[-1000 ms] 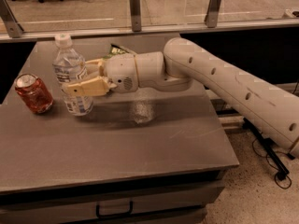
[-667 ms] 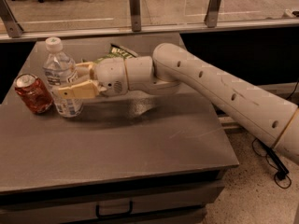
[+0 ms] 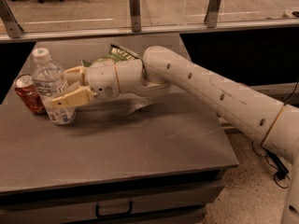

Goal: Move blue plastic bottle near coke can

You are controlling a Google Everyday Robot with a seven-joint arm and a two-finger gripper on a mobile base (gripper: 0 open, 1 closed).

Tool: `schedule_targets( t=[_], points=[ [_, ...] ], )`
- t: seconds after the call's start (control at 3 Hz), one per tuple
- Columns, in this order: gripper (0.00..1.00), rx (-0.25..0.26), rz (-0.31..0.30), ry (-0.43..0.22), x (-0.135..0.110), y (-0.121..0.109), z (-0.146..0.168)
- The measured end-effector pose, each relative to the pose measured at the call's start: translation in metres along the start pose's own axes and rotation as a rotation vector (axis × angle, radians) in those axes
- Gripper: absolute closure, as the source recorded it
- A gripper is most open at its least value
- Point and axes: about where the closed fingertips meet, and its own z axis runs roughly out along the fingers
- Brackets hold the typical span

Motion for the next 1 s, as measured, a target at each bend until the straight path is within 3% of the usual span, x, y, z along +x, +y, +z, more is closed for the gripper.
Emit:
schedule_targets(
  t=[0.33, 0.67, 1.0],
  points=[
    [0.0, -0.002, -0.021, 0.016, 0.0, 0.001, 0.006],
    [0.0, 0.012, -0.036, 0.048, -0.001, 0.0, 0.004],
    [0.0, 0.06, -0.056, 0.096, -0.012, -0.006, -0.023]
  ],
)
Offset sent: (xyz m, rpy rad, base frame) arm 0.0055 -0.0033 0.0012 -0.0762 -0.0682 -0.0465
